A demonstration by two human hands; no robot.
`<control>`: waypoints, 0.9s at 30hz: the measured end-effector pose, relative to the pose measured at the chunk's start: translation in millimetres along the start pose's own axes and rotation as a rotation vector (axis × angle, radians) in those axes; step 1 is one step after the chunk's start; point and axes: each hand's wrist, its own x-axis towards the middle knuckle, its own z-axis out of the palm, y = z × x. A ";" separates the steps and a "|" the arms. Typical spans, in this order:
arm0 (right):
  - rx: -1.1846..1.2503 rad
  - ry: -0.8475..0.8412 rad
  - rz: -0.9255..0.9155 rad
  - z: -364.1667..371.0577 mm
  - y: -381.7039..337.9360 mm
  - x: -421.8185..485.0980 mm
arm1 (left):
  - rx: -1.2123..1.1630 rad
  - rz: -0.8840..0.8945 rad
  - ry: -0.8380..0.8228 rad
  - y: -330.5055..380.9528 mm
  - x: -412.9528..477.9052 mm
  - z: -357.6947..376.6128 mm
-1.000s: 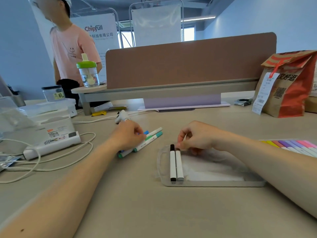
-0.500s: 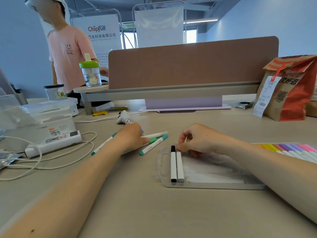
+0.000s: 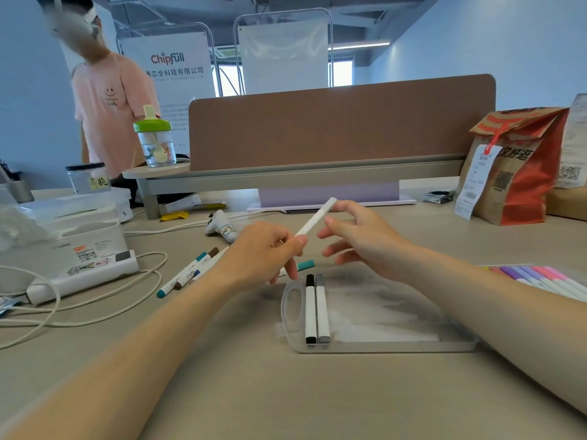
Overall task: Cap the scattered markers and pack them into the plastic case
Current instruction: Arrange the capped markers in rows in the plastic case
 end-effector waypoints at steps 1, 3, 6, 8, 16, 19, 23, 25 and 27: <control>0.046 -0.012 -0.026 0.0 -1.2 -1.1 | -0.015 -0.002 -0.014 2.8 -1.2 1.7; 0.128 -0.040 -0.068 -0.1 -4.3 -2.5 | -0.033 -0.014 -0.033 5.7 -2.0 4.1; 0.182 -0.039 -0.092 -0.7 -6.5 -2.5 | -0.068 -0.042 -0.069 7.3 -2.7 5.9; 0.156 0.002 -0.107 -1.6 -6.2 -1.3 | -0.063 -0.031 -0.093 7.2 -3.1 7.1; -0.107 -0.125 0.211 -17.9 -12.7 -0.9 | 0.248 0.000 -0.412 -0.5 -11.8 -0.1; -0.219 -0.207 0.275 -17.8 -12.8 -5.0 | 0.308 0.021 -0.463 1.6 -12.9 0.8; -0.260 -0.230 0.314 -9.7 -7.1 -6.0 | 0.354 0.013 -0.461 0.5 -12.4 0.8; -0.286 -0.207 0.305 -4.6 -3.7 -5.7 | 0.366 0.013 -0.457 -0.1 -12.4 0.8; -0.302 -0.187 0.286 -2.1 -2.9 -5.9 | 0.372 0.014 -0.460 0.7 -12.5 1.5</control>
